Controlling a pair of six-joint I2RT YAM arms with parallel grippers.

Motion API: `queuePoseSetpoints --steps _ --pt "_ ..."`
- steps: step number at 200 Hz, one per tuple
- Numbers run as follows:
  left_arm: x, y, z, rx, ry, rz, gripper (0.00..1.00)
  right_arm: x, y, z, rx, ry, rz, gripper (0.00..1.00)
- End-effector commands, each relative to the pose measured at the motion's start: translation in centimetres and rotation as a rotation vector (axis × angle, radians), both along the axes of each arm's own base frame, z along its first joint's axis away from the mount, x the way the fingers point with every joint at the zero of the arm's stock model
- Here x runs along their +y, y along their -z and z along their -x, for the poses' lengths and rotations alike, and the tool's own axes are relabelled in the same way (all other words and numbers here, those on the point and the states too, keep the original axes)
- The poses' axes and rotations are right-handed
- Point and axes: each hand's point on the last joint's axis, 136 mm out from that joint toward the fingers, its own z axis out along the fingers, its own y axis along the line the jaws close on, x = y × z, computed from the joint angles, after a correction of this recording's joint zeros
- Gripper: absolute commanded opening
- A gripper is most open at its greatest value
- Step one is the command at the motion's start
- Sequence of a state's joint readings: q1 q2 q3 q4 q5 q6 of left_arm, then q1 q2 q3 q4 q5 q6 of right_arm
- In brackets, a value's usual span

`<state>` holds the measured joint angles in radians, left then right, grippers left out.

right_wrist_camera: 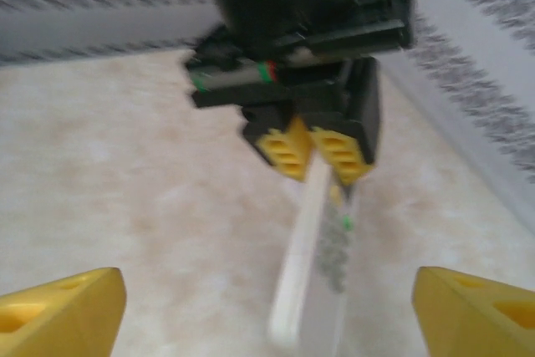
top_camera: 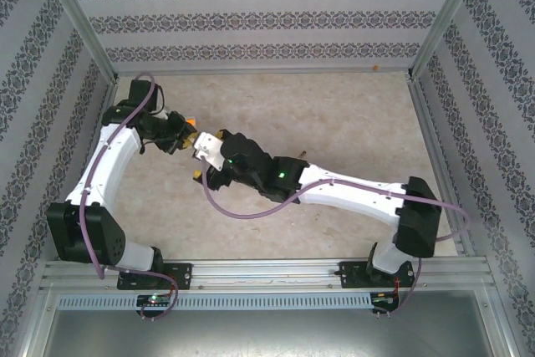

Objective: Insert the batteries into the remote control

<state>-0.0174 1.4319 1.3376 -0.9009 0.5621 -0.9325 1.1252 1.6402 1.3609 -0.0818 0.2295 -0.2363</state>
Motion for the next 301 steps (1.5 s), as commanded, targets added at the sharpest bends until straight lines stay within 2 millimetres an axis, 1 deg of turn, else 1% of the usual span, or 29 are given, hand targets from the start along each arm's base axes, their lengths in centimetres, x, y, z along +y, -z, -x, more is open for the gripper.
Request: queuePoseSetpoints --steps 1,20,35,53,63,72,79,93,100,106,112,119,131,138,145,152,161,178,191,202,210,220,228,244,267,301 --pt "0.6 -1.0 -0.1 0.037 -0.079 0.011 0.08 -1.2 1.0 -4.7 -0.243 0.133 0.147 0.79" --pt "0.6 -1.1 0.0 0.050 -0.074 0.014 0.09 -0.2 1.5 -5.2 -0.261 0.116 0.170 0.59" --pt "0.7 -1.2 0.1 0.049 -0.070 0.000 0.09 0.7 1.7 -5.0 -0.251 0.083 0.168 0.46" --pt "0.9 -1.4 0.2 0.044 -0.059 -0.010 0.11 1.3 1.4 -4.5 -0.218 0.055 0.145 0.30" --pt "0.9 -1.6 0.2 0.035 -0.056 -0.011 0.13 1.4 0.9 -4.0 -0.185 0.045 0.116 0.23" --pt "0.9 -2.0 -0.1 0.011 -0.048 -0.009 0.17 1.4 0.5 -3.6 -0.139 0.040 0.082 0.17" --pt "0.9 -2.5 -0.4 -0.021 -0.040 -0.009 0.26 1.4 0.3 -3.3 -0.095 0.031 0.055 0.14" --pt "1.2 -4.4 -1.5 -0.129 -0.028 -0.031 0.53 0.8 -0.1 -3.0 0.004 0.034 -0.005 0.10" --pt "1.4 -5.9 -2.3 -0.205 -0.023 -0.043 0.62 0.3 -0.4 -3.2 0.070 0.045 -0.045 0.10" --pt "1.7 -7.3 -2.9 -0.271 -0.023 -0.055 0.68 -0.1 -0.7 -3.3 0.146 0.047 -0.083 0.10" --pt "2.0 -8.9 -3.5 -0.342 -0.025 -0.070 0.72 -0.7 -1.0 -3.7 0.237 0.053 -0.127 0.11" --pt "2.3 -10.9 -4.1 -0.431 -0.025 -0.096 0.76 -1.2 -2.0 -4.3 0.339 0.065 -0.187 0.11" --pt "3.1 -13.7 -4.9 -0.565 -0.042 -0.144 0.79 -2.3 -3.5 -5.7 0.535 0.107 -0.304 0.11" --pt "3.4 -14.9 -5.1 -0.623 -0.057 -0.154 0.80 -2.6 -4.9 -6.4 0.641 0.113 -0.386 0.10" --pt "3.8 -15.7 -5.2 -0.658 -0.079 -0.144 0.83 -2.8 -6.0 -7.0 0.726 0.111 -0.450 0.11" --pt "4.1 -16.2 -5.5 -0.684 -0.100 -0.112 0.83 -3.1 -7.4 -7.7 0.809 0.118 -0.520 0.11" --pt "3.9 -16.8 -5.8 -0.716 -0.097 -0.040 0.83 -3.5 -9.0 -8.5 0.889 0.119 -0.598 0.11" --pt "2.2 -18.1 -6.6 -0.769 -0.037 0.119 0.83 -3.9 -11.7 -9.6 0.985 0.092 -0.730 0.12" --pt "0.7 -19.4 -7.2 -0.802 0.017 0.241 0.83 -3.7 -13.5 -9.8 1.048 0.030 -0.811 0.12" --pt "0.1 -20.3 -7.8 -0.826 0.028 0.331 0.83 -3.5 -14.6 -9.9 1.074 -0.005 -0.841 0.12" --pt "-0.2 -21.3 -8.1 -0.861 0.030 0.386 0.83 -3.2 -15.2 -9.7 1.083 -0.026 -0.844 0.13" --pt "-0.5 -22.8 -8.2 -0.906 0.039 0.441 0.83 -2.9 -15.6 -9.6 1.081 -0.041 -0.840 0.13" --pt "-0.8 -23.4 -8.3 -0.920 0.046 0.471 0.82 -2.7 -15.9 -9.7 1.079 -0.049 -0.845 0.13" --pt "-1.5 -23.7 -8.4 -0.908 0.054 0.515 0.78 -2.5 -16.1 -10.1 1.090 -0.048 -0.871 0.14" --pt "-2.2 -23.3 -8.4 -0.880 0.059 0.550 0.63 -1.9 -16.7 -10.5 1.087 -0.068 -0.897 0.14" --pt "-3.2 -22.9 -8.2 -0.868 0.076 0.561 0.43 -0.6 -16.3 -11.9 1.114 -0.050 -0.920 0.15"
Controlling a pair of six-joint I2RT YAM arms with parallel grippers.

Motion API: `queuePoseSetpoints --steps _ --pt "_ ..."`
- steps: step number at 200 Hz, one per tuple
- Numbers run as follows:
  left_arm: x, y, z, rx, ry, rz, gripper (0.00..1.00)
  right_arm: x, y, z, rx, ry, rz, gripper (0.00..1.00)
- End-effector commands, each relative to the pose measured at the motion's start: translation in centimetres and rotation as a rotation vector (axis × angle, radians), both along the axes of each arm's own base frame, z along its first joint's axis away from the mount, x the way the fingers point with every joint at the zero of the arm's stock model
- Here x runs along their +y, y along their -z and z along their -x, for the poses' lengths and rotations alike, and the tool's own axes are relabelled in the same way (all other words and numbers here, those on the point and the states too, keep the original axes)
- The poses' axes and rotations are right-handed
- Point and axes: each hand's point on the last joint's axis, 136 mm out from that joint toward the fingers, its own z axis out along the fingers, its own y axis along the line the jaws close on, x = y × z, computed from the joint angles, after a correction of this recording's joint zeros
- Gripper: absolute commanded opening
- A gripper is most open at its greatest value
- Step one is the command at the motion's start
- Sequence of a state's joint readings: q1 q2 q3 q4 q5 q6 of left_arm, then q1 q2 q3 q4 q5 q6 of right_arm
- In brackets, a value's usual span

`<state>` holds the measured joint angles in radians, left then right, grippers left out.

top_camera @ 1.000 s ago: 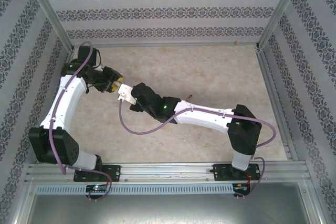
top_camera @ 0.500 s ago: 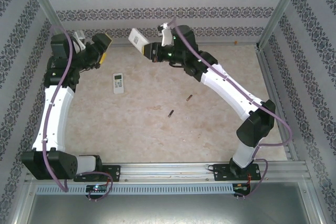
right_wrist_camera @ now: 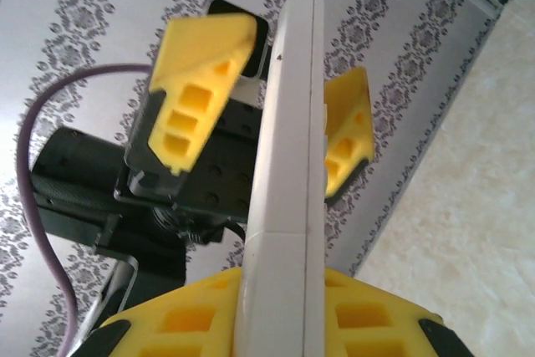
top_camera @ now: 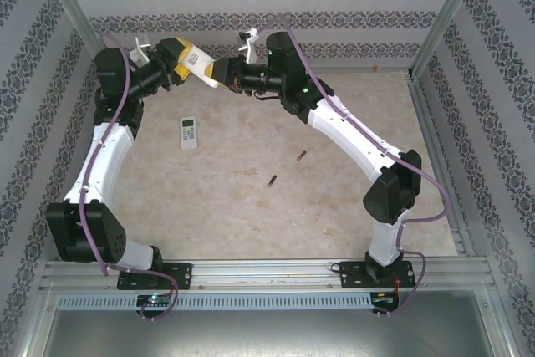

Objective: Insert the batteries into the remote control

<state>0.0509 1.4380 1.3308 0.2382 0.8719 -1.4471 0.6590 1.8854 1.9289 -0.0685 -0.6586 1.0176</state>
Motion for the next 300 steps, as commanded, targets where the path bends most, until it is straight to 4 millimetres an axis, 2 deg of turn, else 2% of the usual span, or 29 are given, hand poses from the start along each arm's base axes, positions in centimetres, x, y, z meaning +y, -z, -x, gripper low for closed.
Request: queuePoseSetpoints --steps 1,24,39,49,70,94,114,153,186,194,207,216,239,271,283,295,300 --pt "-1.8 -2.4 1.4 -0.089 0.073 0.025 0.43 1.4 -1.4 -0.1 0.005 -0.022 -0.056 0.15" --pt "-2.1 -2.6 1.4 -0.106 0.078 0.025 0.27 2.2 -0.9 -0.1 0.023 -0.037 -0.042 0.20" --pt "-1.9 -2.9 1.4 -0.130 0.062 0.012 0.18 2.0 0.3 -0.2 0.055 -0.028 -0.012 0.38" --pt "-1.8 -3.0 1.4 -0.146 0.056 -0.002 0.13 1.4 1.3 -0.4 0.085 0.000 0.006 0.42" --pt "-1.7 -2.8 1.4 -0.170 0.040 -0.024 0.05 -0.3 4.0 -0.9 0.150 0.071 0.044 0.41" --pt "-1.5 -2.0 1.3 -0.163 0.026 -0.038 0.00 -2.1 6.5 -0.6 0.186 0.123 0.085 0.36" --pt "-1.5 -1.4 1.1 -0.155 0.019 -0.060 0.00 -3.3 7.9 0.2 0.195 0.132 0.115 0.35" --pt "-1.4 -1.9 0.9 -0.173 0.008 -0.068 0.00 -6.2 11.9 1.1 0.267 0.194 0.158 0.35" --pt "-2.1 -1.2 0.9 -0.155 0.029 -0.073 0.00 -5.9 11.6 1.6 0.260 0.146 0.149 0.25" --pt "-2.3 -1.1 1.0 -0.152 0.035 -0.080 0.00 -5.7 11.6 1.8 0.271 0.131 0.143 0.29" --pt "-2.5 -0.8 1.0 -0.147 0.033 -0.095 0.00 -5.6 11.7 2.0 0.285 0.116 0.141 0.43" --pt "-2.5 -0.7 1.0 -0.143 0.030 -0.098 0.00 -5.7 11.8 2.1 0.287 0.119 0.143 0.45" --pt "-2.7 -0.5 1.1 -0.139 0.032 -0.096 0.00 -5.6 11.6 2.2 0.270 0.112 0.139 0.26" --pt "-2.9 -0.6 1.1 -0.143 0.032 -0.099 0.00 -5.7 11.4 2.3 0.257 0.111 0.144 0.20" --pt "-2.9 -0.5 1.1 -0.144 0.027 -0.102 0.00 -5.9 11.9 2.5 0.270 0.115 0.155 0.26" --pt "-2.8 -0.6 1.1 -0.150 0.018 -0.104 0.00 -6.5 12.9 2.9 0.302 0.129 0.179 0.48" --pt "-2.7 -0.6 1.1 -0.152 0.014 -0.103 0.00 -6.9 13.5 3.0 0.318 0.140 0.189 0.53"
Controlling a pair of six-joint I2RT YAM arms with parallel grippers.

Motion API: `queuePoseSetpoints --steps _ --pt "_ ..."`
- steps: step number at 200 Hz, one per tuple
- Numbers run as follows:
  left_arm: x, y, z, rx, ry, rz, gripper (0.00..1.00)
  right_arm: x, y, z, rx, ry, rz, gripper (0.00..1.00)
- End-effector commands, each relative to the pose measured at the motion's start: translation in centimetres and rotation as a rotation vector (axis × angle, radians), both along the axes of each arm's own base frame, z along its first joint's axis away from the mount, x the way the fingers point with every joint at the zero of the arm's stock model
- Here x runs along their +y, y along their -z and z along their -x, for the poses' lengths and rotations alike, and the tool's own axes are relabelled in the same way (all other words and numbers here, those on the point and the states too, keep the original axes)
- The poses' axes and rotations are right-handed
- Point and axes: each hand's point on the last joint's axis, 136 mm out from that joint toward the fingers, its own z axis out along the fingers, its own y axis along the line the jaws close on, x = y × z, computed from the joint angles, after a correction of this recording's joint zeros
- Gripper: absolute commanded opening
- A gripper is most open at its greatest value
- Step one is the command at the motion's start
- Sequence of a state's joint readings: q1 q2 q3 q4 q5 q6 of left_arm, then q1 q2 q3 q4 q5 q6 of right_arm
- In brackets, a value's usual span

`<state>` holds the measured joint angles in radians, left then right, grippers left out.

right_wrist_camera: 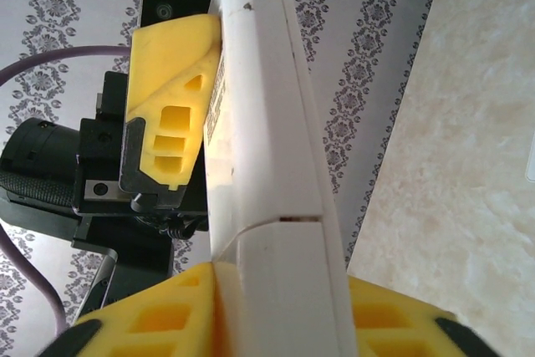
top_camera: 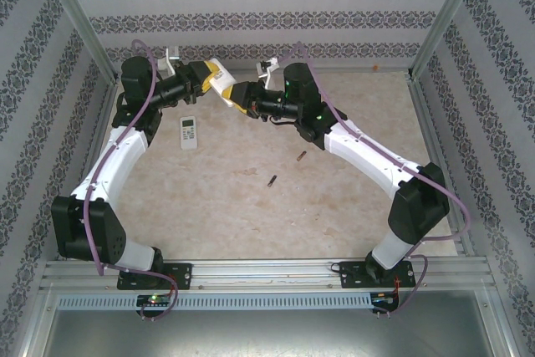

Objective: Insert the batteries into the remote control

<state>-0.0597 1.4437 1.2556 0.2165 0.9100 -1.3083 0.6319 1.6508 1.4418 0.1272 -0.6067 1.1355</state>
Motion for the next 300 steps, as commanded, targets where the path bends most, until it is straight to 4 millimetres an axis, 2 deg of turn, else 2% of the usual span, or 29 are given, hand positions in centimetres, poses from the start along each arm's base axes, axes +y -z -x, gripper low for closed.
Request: queuePoseSetpoints --steps 1,12,22,29,43,68,90,114,148,176,193,209,222,240,255,265,280,290,300 --pt "2.5 -4.6 -0.5 -0.160 -0.129 0.002 0.00 -2.5 7.3 0.9 0.176 0.037 0.178 0.53" --pt "2.5 -4.7 -0.5 -0.162 -0.129 0.005 0.00 -3.0 8.1 1.1 0.191 0.053 0.180 0.50" --pt "2.4 -4.6 -0.6 -0.160 -0.127 0.006 0.00 -3.2 8.4 1.2 0.188 0.059 0.178 0.33" --pt "2.4 -4.5 -0.6 -0.158 -0.124 0.006 0.00 -3.1 8.3 1.2 0.181 0.057 0.178 0.26" --pt "2.3 -4.4 -0.6 -0.154 -0.122 0.007 0.00 -2.9 7.8 1.1 0.152 0.049 0.176 0.20" --pt "2.2 -4.0 -0.6 -0.146 -0.115 0.001 0.00 -3.1 6.9 1.0 0.116 0.064 0.177 0.19" --pt "2.5 -3.7 -0.7 -0.155 -0.138 -0.025 0.00 -3.8 7.5 1.7 0.118 0.067 0.193 0.19" --pt "3.4 -3.5 -0.9 -0.166 -0.184 -0.048 0.00 -5.6 9.4 3.2 0.165 0.078 0.216 0.19" --pt "3.7 -2.7 -1.2 -0.156 -0.200 -0.066 0.00 -8.6 13.4 5.9 0.236 0.114 0.270 0.21" --pt "3.5 -1.6 -1.2 -0.132 -0.182 -0.082 0.00 -10.5 14.4 6.9 0.257 0.171 0.273 0.24" --pt "3.3 -1.0 -1.1 -0.118 -0.174 -0.081 0.00 -10.8 13.6 6.7 0.241 0.197 0.257 0.25" --pt "3.0 -0.7 -1.1 -0.115 -0.167 -0.075 0.00 -10.1 12.0 6.2 0.206 0.190 0.230 0.23" --pt "2.8 -0.5 -1.0 -0.112 -0.161 -0.078 0.00 -9.4 10.0 5.3 0.187 0.192 0.198 0.25" --pt "2.4 0.0 -0.7 -0.117 -0.153 -0.115 0.00 -7.7 6.7 3.9 0.148 0.197 0.134 0.34" --pt "2.0 0.6 -0.5 -0.126 -0.148 -0.168 0.00 -5.9 4.6 2.8 0.140 0.196 0.088 0.35" --pt "1.7 1.0 -0.3 -0.129 -0.140 -0.204 0.00 -4.9 3.5 1.9 0.158 0.203 0.052 0.42" --pt "1.3 1.7 0.0 -0.138 -0.133 -0.257 0.00 -3.7 2.1 0.8 0.188 0.227 0.009 0.62" --pt "1.1 1.8 0.2 -0.149 -0.128 -0.279 0.00 -3.0 1.8 0.2 0.203 0.243 -0.004 0.68" --pt "0.8 1.7 0.3 -0.158 -0.124 -0.279 0.00 -2.5 1.9 -0.4 0.218 0.257 -0.009 0.69"
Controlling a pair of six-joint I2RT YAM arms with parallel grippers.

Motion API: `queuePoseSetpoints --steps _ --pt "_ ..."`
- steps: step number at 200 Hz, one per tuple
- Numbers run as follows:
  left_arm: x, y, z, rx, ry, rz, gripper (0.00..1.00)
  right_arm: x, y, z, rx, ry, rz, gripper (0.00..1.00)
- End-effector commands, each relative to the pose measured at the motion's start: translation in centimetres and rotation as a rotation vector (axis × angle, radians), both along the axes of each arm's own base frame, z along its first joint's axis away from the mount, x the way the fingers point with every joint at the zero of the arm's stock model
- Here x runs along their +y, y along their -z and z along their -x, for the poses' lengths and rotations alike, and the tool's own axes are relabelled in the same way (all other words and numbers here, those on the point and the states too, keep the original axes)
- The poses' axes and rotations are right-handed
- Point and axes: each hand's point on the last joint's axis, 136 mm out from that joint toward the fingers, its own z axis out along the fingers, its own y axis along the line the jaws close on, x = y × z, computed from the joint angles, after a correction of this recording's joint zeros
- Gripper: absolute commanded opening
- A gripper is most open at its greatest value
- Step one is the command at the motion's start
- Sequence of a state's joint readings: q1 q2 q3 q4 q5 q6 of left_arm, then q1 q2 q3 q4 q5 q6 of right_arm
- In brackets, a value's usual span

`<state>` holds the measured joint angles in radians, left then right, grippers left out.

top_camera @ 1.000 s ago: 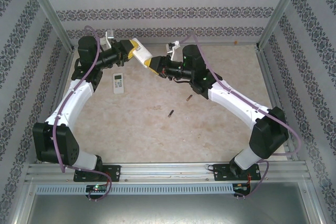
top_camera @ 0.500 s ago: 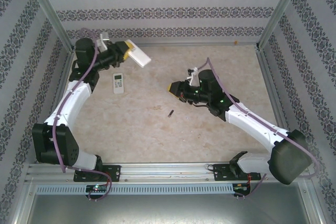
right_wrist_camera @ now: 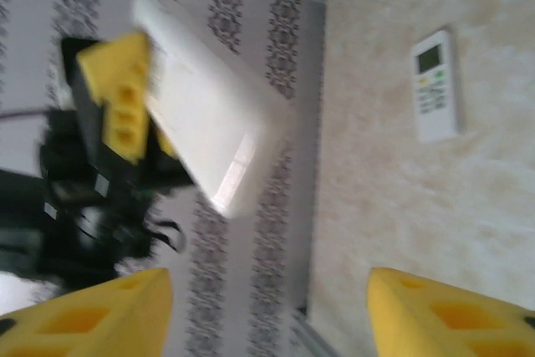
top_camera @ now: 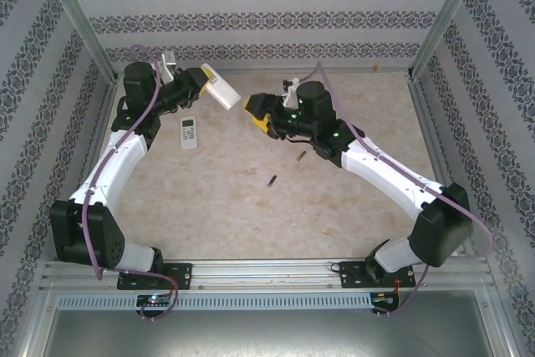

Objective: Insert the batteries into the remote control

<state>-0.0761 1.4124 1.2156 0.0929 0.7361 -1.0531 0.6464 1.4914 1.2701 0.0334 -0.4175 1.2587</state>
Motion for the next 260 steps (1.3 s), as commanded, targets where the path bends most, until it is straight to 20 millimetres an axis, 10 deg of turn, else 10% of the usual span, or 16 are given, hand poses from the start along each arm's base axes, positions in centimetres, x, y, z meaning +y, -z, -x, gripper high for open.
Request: queuePoseSetpoints --steps 1,72,115,203,260 --pt "-0.6 -1.6 1.1 -0.096 0.016 -0.082 0.00 1.2 -1.0 -1.8 0.041 0.070 -0.055 0.69" --pt "-1.3 -2.8 1.2 -0.124 0.036 -0.016 0.00 3.0 1.7 -3.8 0.105 0.137 -0.043 0.44" --pt "-1.5 -3.1 1.6 -0.124 0.048 0.004 0.00 3.7 1.7 -4.4 0.103 0.130 -0.049 0.56" --pt "0.2 -7.2 -0.1 -0.192 -0.033 0.168 0.00 3.4 6.7 -2.9 0.161 0.107 0.048 0.18" --pt "2.7 -8.4 -2.0 -0.212 -0.134 0.213 0.00 1.8 7.1 -0.7 0.161 0.088 0.045 0.22"
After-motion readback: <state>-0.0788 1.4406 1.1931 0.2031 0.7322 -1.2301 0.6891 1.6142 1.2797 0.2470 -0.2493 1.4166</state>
